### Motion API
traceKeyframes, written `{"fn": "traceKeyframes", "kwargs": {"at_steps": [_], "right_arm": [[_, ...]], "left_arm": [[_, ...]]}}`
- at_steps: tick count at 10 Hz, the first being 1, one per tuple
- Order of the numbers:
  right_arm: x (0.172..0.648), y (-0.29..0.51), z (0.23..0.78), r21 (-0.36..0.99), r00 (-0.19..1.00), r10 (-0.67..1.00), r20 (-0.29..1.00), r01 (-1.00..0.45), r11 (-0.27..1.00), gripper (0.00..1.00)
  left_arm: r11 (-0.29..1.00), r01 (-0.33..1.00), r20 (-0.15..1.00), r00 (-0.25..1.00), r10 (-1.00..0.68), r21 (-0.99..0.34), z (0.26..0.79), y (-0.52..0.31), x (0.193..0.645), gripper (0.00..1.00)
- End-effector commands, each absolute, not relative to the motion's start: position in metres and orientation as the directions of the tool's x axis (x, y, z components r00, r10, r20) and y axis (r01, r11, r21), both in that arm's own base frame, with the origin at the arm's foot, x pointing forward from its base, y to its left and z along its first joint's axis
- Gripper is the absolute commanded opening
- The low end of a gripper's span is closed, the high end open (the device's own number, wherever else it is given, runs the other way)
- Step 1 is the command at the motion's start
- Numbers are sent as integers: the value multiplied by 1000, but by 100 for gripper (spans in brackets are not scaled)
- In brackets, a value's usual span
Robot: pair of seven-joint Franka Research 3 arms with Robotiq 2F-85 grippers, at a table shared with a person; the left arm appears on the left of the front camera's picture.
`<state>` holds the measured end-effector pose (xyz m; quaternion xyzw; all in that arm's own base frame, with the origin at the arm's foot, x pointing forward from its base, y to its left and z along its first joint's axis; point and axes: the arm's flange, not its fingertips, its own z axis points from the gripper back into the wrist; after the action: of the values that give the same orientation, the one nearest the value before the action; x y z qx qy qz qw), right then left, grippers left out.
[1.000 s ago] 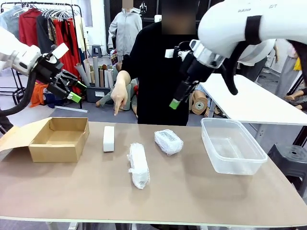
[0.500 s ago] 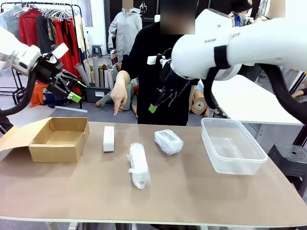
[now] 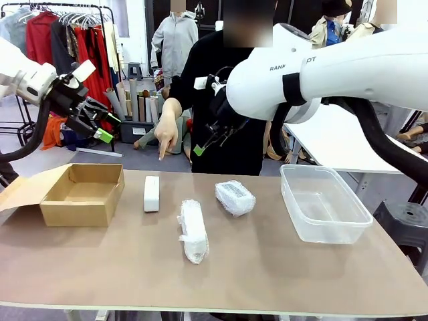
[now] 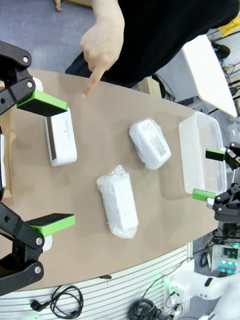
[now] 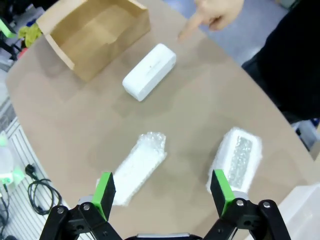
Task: Separate and place wrapped and unwrapped clocks.
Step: Pick up the Digital clock indicated by the person.
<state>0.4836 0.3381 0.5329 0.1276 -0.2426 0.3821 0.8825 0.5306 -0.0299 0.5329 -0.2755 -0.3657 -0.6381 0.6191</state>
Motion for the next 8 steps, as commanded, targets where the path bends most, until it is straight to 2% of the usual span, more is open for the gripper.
{"fn": "traceKeyframes", "kwargs": {"at_steps": [1,4,8], "right_arm": [[481,339,530,48,645,590,486,-694,719,100],[483,338,528,54,628,597,499,-711,702,100],[472,402,530,59,829,395,395,-452,890,100]], "left_arm": [[36,991,804,-82,-589,128,534,-30,529,100],[36,991,804,-82,-589,128,534,-30,529,100],[36,991,804,-82,-589,128,534,-30,529,100]]}}
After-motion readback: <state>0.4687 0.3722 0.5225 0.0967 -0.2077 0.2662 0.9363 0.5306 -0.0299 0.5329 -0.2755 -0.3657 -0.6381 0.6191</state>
